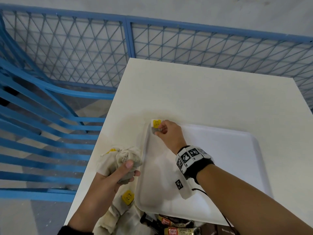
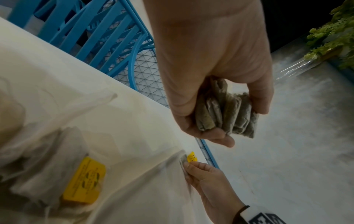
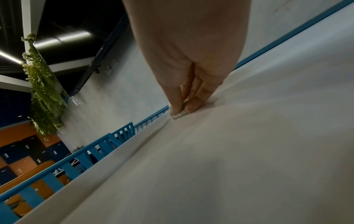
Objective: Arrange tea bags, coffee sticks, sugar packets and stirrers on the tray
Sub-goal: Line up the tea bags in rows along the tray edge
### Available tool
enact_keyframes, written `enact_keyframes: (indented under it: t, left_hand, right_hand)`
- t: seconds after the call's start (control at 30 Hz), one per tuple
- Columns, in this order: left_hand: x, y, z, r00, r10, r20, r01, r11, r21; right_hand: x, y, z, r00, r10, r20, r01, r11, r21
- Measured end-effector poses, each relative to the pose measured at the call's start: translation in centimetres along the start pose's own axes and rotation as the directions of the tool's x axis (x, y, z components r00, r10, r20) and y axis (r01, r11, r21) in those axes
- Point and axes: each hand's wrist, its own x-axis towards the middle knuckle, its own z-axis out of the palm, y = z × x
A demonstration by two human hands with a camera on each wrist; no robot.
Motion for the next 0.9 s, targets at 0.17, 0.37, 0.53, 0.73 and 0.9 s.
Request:
enact_keyframes:
  t: [0.17,0.37,0.53,0.73,0.9]
  left_hand:
    - [0.2,0.0,0.3,1.0,-0.01,0.01,0.011,1.0,-0.02]
    - [0.5,0.0,0.6,0.999,-0.044,0.029,0.046,0.996,-0.074]
    - [1.0,0.1,0.9,0.998,-0.034,0.05,0.036,0.998,-0.047]
    - [1.5,-0.1,1.5,0.994,-0.015,0.104,0.01,0.999,0.049]
    - [1.8,-0.1,1.5,0.993,-0.01,0.12,0.001,0.997,0.072]
  right_hand:
    - [0.5,-0.1,0.2,1.0,-0.015,-0.014,0.015,1.0,-0.019]
    - [-0.8,-1.6,-1.5,0.999,-0.041,-0.019,0.04,0.997,-0.062]
    - [-4.3,-5.3,-4.2,0.954,0.092,0.286,-0.151,0.969,0.194]
    - [-8.3,-7.8,-5.7,0.813,0.026,0.582,-0.322,0.852,0.412]
    - [-8.7,-7.2,-5.4,0.843,0.041,0.536,-0.324,0.835,0.446]
